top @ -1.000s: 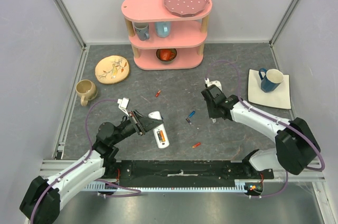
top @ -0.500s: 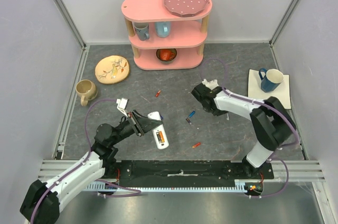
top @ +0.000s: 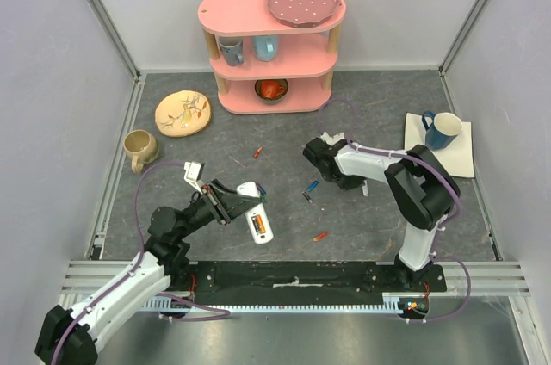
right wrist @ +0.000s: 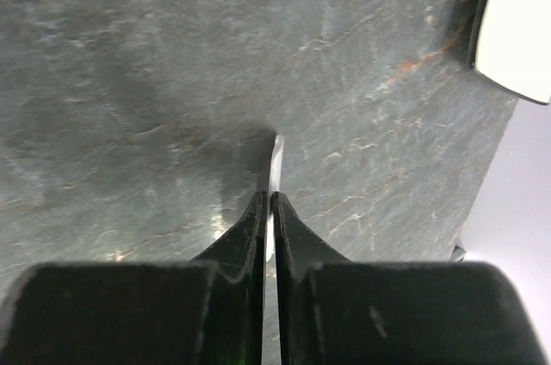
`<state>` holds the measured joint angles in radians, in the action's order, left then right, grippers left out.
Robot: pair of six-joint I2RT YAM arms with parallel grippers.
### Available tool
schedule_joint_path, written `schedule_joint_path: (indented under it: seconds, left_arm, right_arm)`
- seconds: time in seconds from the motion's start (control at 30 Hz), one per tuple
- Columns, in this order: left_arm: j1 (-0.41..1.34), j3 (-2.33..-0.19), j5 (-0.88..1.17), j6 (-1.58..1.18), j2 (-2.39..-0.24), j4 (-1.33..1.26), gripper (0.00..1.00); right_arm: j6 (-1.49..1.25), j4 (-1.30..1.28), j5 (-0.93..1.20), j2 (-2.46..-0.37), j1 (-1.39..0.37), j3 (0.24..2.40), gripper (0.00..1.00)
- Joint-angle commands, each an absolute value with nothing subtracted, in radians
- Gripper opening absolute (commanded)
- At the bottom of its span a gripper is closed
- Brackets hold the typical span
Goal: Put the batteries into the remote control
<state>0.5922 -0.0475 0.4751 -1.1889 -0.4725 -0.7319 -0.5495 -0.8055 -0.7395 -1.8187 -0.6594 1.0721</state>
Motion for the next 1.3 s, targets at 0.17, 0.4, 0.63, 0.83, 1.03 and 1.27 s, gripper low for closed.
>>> schedule_joint_path:
  seconds: [0.17, 0.4, 0.63, 0.83, 1.03, 1.27]
  left_arm:
    - [0.594, 0.084, 0.486, -1.209, -0.427, -0.729, 0.02]
    - [0.592, 0.077, 0.482, -1.200, -0.399, -0.695, 0.02]
    - [0.592, 0.077, 0.479, -1.192, -0.403, -0.689, 0.02]
    - [0.592, 0.057, 0.485, -1.178, -0.402, -0.648, 0.02]
    - [0.592, 0.032, 0.474, -1.151, -0.431, -0.617, 0.02]
    - [0.592, 0.025, 0.483, -1.163, -0.494, -0.673, 0.02]
  right_arm:
    - [-0.560, -0.767, -0.624, -1.855, -0.676, 1.123, 0.20]
    - [-0.563, -0.769, -0.543, -1.695, -0.676, 1.131, 0.38]
    - [-0.476, -0.642, -0.399, -1.525, -0.622, 0.976, 0.76]
    - [-0.419, -0.468, -0.155, -1.462, -0.477, 0.802, 0.75]
    - [-0.384, -0.445, -0.118, -1.466, -0.426, 0.787, 0.73]
    - [-0.383, -0.433, -0.118, -1.500, -0.407, 0.779, 0.71]
